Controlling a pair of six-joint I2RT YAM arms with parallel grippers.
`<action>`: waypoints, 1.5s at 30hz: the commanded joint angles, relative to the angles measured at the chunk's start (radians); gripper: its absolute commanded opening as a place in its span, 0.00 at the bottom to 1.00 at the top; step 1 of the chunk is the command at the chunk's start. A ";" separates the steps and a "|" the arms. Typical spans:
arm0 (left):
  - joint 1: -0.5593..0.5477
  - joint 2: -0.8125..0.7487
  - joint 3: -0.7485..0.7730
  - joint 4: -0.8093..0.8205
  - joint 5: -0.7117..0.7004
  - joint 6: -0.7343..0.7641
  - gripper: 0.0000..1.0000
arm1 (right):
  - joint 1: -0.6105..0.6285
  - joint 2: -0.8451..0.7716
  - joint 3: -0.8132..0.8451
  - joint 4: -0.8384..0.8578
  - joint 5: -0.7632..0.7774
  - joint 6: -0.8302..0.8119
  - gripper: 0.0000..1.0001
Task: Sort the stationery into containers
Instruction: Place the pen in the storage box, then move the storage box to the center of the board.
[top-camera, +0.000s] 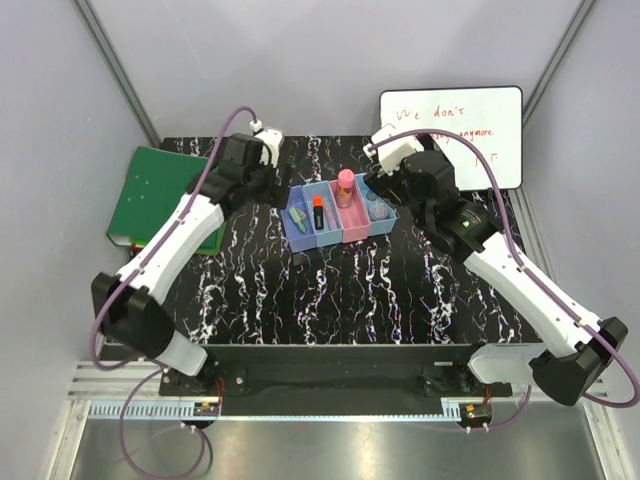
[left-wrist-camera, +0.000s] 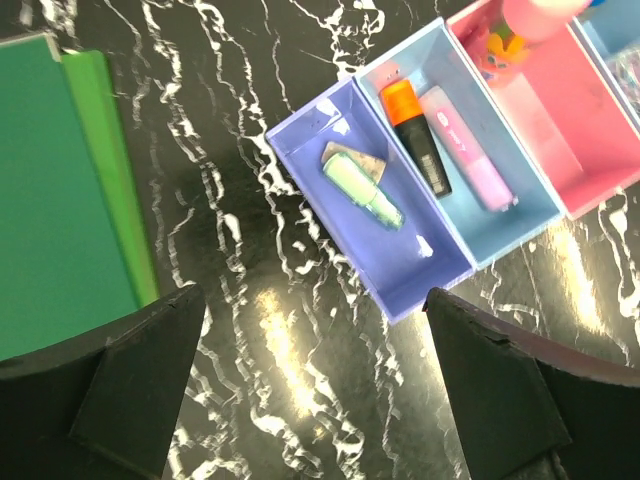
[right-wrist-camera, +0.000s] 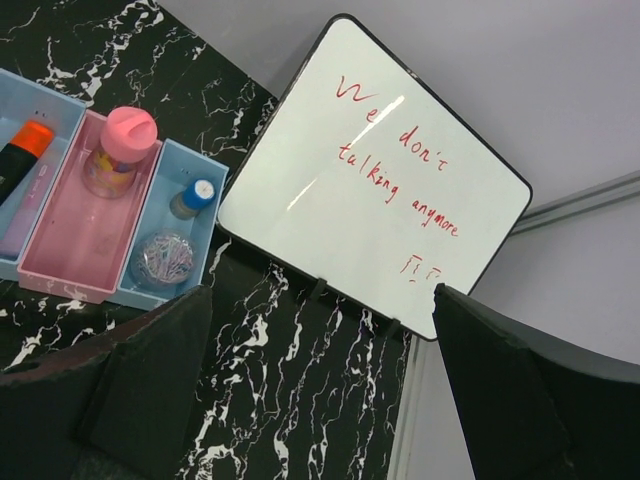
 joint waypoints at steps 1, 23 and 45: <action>0.002 -0.188 -0.053 0.010 -0.004 0.127 0.99 | -0.004 -0.051 0.057 -0.059 -0.035 0.046 1.00; 0.004 -0.710 -0.302 -0.127 0.057 0.275 0.99 | -0.028 -0.187 0.140 -0.613 -0.365 0.374 1.00; -0.007 -0.556 -0.391 -0.070 0.116 0.206 0.99 | -0.027 -0.258 -0.111 -0.434 -0.138 0.278 1.00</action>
